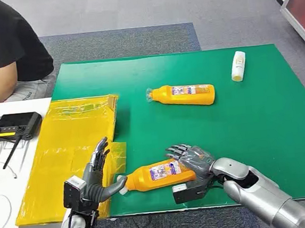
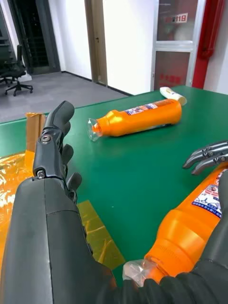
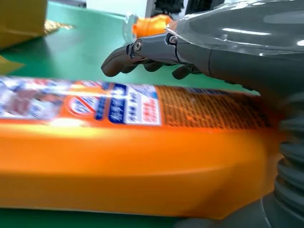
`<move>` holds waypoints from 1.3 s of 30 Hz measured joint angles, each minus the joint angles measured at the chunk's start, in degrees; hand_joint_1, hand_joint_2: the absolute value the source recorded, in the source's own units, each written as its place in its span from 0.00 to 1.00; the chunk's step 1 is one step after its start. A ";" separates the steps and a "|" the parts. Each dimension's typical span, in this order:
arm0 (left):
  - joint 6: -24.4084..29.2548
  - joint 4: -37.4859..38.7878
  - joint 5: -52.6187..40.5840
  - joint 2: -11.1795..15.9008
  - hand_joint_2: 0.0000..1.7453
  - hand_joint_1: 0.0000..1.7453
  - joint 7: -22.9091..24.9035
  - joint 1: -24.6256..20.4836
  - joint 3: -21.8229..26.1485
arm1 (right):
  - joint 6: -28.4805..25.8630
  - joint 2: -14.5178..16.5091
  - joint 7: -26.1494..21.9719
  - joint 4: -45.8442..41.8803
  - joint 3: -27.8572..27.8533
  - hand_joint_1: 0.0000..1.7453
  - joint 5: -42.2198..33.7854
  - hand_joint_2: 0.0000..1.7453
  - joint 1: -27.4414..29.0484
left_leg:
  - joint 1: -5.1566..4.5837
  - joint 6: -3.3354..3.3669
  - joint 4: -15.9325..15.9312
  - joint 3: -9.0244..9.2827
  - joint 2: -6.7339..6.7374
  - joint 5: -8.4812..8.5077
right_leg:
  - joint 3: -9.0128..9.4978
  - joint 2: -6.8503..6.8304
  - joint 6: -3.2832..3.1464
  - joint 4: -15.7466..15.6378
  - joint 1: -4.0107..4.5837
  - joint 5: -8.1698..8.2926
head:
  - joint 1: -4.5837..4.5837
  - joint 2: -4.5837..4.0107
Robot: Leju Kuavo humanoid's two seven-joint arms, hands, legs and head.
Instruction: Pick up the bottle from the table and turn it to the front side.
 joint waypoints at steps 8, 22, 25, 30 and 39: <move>0.25 0.00 0.11 0.32 1.00 0.00 -0.67 0.18 0.13 | 0.90 -0.44 -0.11 3.33 1.91 0.06 -3.30 1.00 -2.32 | 0.00 0.00 0.00 0.02 0.00 0.00 | 0.01 0.00 0.00 0.00 0.00 0.00 | 0.01 0.00; 0.28 -0.02 0.12 0.51 1.00 0.00 -1.09 0.20 0.27 | -7.32 1.33 -0.22 5.26 3.82 1.00 -6.57 1.00 -0.67 | 0.00 -0.01 0.00 0.12 0.00 0.02 | 0.08 0.01 -0.01 0.00 0.01 0.02 | 0.01 0.00; 0.29 -0.13 0.12 0.51 1.00 0.00 -1.12 0.20 0.31 | -9.31 2.07 0.48 5.18 2.86 1.00 -6.23 1.00 0.92 | 0.01 -0.01 0.00 0.16 0.01 0.01 | 0.10 0.02 -0.02 0.00 0.02 0.01 | 0.01 0.00; 0.26 -0.33 0.09 0.51 1.00 0.00 -1.01 0.20 0.43 | -10.65 3.12 0.25 4.87 0.55 1.00 -4.98 1.00 3.11 | 0.01 -0.04 0.00 0.20 0.01 -0.05 | 0.13 0.02 -0.02 0.00 0.02 -0.01 | 0.01 0.00; 0.20 -1.20 0.26 0.37 1.00 0.00 -1.07 0.11 0.68 | -13.65 5.76 -4.26 2.68 -4.39 1.00 -5.15 1.00 8.33 | 0.01 -0.05 0.00 0.18 0.00 -0.04 | 0.14 0.01 -0.02 0.00 0.03 -0.02 | 0.01 0.00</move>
